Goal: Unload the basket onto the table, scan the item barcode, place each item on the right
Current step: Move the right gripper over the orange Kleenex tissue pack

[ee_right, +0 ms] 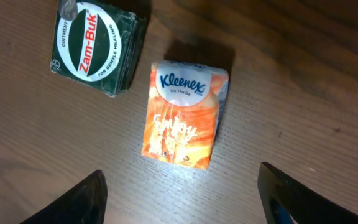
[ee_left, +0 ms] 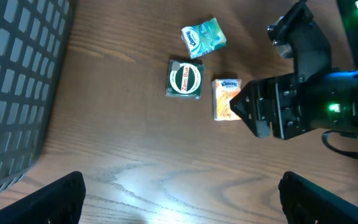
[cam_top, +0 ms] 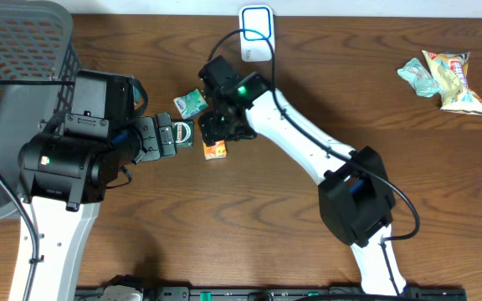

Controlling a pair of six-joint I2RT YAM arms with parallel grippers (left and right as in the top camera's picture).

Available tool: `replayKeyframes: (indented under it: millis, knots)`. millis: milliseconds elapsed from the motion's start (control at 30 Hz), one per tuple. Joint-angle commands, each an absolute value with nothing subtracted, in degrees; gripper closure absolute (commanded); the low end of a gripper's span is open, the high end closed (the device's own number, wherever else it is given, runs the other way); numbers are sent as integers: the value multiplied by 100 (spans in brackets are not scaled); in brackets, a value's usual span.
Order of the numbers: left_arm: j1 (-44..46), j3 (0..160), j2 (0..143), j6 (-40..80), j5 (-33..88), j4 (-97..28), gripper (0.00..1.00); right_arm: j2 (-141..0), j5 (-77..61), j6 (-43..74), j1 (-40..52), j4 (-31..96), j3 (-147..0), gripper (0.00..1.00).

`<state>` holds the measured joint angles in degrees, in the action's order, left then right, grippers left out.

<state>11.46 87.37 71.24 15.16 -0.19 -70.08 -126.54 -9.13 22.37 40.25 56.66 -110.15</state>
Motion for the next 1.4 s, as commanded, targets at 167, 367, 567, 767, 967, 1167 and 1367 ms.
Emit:
replayKeyframes:
  millis: [167,367,567,767,967,1167,1367]
  knots:
    - [1155,8799,7116,1505,-71,-7011,2,-12667,-550,2397,3968,5730,-10973,28]
    - [1155,8799,7116,1505,-71,-7011,3,-12667,-548,2397,3968,5743,-10973,26]
    - [1155,8799,7118,1505,-71,-7011,2,-12667,-545,2397,3968,5725,-10973,25]
    - [1155,8799,7116,1505,-71,-7011,2,-12667,-473,2397,3968,5723,-10973,18]
    - [1155,8799,7116,1505,-71,-7011,2,-12667,-329,2394,3970,5747,-10973,14]
    - [1155,8799,7116,1505,-71,-7011,2,-12667,-329,2394,3968,5747,-10973,13]
    - [1155,8799,7116,1505,-71,-7011,2,-12667,-331,2397,3968,5774,-10973,13]
